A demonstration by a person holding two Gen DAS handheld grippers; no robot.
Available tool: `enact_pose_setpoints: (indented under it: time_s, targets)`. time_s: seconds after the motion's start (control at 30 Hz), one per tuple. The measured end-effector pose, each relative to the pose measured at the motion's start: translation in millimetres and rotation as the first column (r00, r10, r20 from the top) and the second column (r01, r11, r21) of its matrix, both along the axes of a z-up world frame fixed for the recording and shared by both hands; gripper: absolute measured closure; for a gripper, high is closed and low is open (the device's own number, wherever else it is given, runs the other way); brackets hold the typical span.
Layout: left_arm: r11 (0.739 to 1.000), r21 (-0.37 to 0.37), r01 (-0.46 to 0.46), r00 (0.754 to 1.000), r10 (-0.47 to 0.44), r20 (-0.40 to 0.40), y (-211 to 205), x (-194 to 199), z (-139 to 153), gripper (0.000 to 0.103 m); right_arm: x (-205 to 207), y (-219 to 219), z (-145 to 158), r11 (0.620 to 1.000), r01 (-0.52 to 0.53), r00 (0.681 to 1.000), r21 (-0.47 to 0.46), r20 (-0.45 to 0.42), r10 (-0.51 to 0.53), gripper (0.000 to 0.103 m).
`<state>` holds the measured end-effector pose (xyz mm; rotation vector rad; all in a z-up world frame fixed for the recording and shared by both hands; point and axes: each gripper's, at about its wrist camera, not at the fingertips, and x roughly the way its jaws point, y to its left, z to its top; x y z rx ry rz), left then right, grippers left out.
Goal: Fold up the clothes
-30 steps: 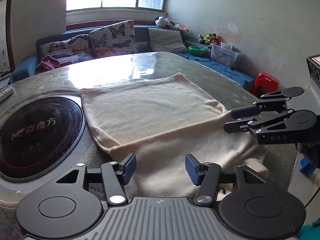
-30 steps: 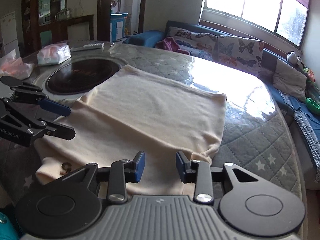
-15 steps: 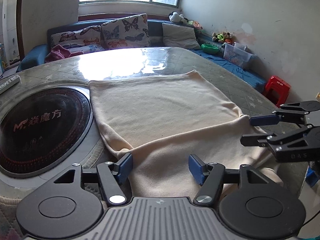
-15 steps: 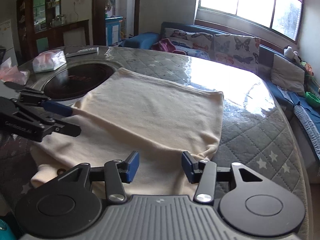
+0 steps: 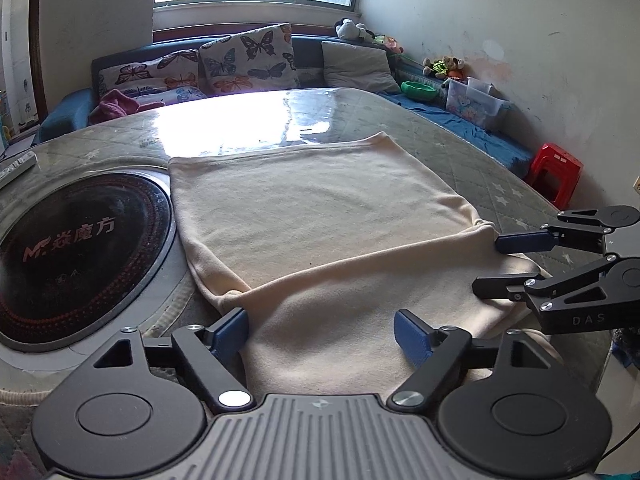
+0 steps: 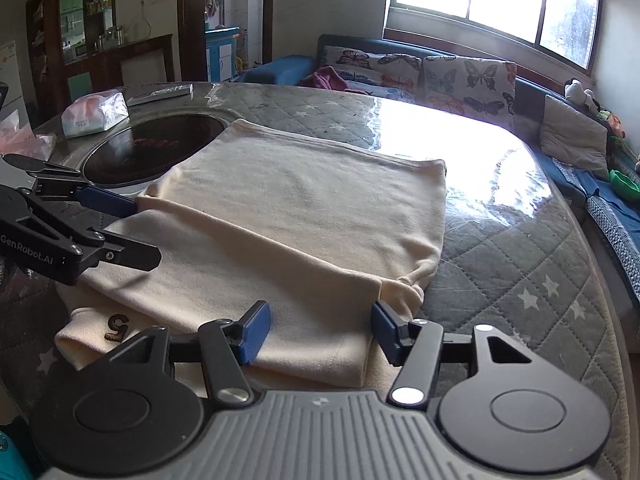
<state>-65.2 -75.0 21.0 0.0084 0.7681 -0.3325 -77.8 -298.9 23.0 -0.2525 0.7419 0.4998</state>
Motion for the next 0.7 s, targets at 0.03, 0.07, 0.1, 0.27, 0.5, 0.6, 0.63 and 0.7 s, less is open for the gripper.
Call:
enact_pose_setpoints:
  time_s: [0.03, 0.07, 0.1, 0.27, 0.5, 0.6, 0.63, 0.7]
  targets:
    - [1.0, 0.001, -0.001, 1.0, 0.001, 0.0, -0.3, -0.7, -0.2, 0.02, 0.0, 0.2, -0.1, 1.0, 0.002, 1.0, -0.001, -0.001, -0.002, 0.045]
    - [1.0, 0.001, -0.001, 1.0, 0.001, -0.001, -0.3, -0.3, -0.2, 0.019, 0.0, 0.3, -0.3, 1.0, 0.003, 1.0, -0.002, -0.002, -0.003, 0.043]
    - [1.0, 0.002, -0.002, 1.0, 0.002, -0.002, -0.4, -0.4, -0.4, 0.019, -0.2, 0.2, -0.5, 1.0, 0.005, 1.0, -0.003, -0.002, -0.005, 0.04]
    - [1.0, 0.013, -0.002, 1.0, 0.002, 0.002, -0.2, -3.5, 0.4, 0.018, -1.9, -5.4, -0.9, 1.0, 0.018, 1.0, -0.007, -0.01, -0.018, 0.034]
    - [0.994, 0.096, 0.052, 0.995, -0.06, 0.079, -4.8, -22.4, 10.6, 0.018, -4.6, -12.1, 7.2, 0.999, 0.033, 0.999, -0.024, -0.001, -0.033, 0.033]
    - [0.984, 0.143, 0.106, 0.983, -0.125, 0.132, -10.9, -32.3, 17.1, 0.018, -0.3, -8.8, 13.5, 0.999, 0.037, 0.999, -0.023, 0.029, -0.036, 0.023]
    - [0.981, 0.151, 0.118, 0.98, -0.139, 0.142, -11.9, -33.2, 18.8, 0.018, 2.3, -7.5, 14.9, 0.999, 0.04, 0.999, -0.02, 0.038, -0.039, 0.022]
    - [0.978, 0.157, 0.135, 0.975, -0.16, 0.155, -13.9, -34.1, 20.7, 0.019, 8.8, -4.5, 16.2, 0.999, 0.047, 0.998, -0.012, 0.052, -0.046, 0.022]
